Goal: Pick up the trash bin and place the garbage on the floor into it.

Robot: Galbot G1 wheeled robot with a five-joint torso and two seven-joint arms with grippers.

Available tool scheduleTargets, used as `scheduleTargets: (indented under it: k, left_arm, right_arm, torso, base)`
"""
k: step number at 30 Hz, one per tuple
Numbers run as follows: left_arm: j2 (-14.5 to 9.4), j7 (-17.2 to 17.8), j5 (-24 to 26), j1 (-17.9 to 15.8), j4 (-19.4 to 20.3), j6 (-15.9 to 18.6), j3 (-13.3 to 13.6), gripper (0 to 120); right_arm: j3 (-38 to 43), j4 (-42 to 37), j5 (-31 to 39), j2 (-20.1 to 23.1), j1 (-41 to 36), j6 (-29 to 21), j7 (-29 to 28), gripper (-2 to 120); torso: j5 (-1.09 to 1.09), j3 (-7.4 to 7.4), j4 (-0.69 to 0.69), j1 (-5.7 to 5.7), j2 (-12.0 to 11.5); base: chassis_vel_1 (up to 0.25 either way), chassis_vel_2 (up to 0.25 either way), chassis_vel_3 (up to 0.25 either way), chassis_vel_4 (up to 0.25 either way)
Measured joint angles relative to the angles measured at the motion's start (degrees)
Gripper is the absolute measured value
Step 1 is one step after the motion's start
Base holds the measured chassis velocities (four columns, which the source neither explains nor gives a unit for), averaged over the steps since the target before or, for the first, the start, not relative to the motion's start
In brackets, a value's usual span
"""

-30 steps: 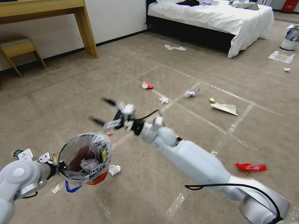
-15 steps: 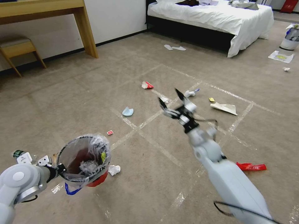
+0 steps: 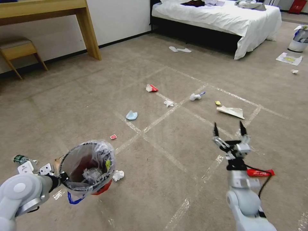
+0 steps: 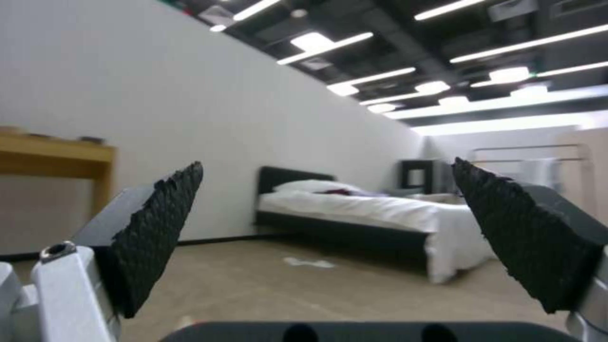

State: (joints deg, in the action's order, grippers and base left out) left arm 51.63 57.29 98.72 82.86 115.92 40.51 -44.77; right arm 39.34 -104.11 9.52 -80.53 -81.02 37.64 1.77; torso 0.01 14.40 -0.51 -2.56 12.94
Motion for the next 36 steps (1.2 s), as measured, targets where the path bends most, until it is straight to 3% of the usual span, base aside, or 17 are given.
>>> scheduleTargets:
  k: [9,20,36]
  left_arm:
    - [1.1,-0.29,-2.24,1.52,1.0,0.27,-1.51,1]
    - [2.56,-0.19,-3.5,3.0,2.11,0.79,-2.02,1]
    - [2.71,-0.17,-3.93,2.69,2.39,0.53,-1.08,1]
  right_arm:
    - [5.75,-0.29,-2.93,-6.91,-6.54,7.19,1.82,100]
    - [7.87,-0.63,-3.12,-9.19,-10.5,9.11,2.33,100]
    - [7.86,0.87,-3.46,-8.89,-9.01,9.01,3.51,100]
  torso:
    - [0.0,0.0,0.01,0.0,0.0]
    - [0.0,0.01,-0.01,-0.01,-0.01]
    - [0.0,0.01,0.0,-0.01,-0.01]
  base:
    - [0.0,0.0,0.0,0.0]
    - [0.0,0.0,0.0,0.0]
    - [0.0,0.0,0.0,0.0]
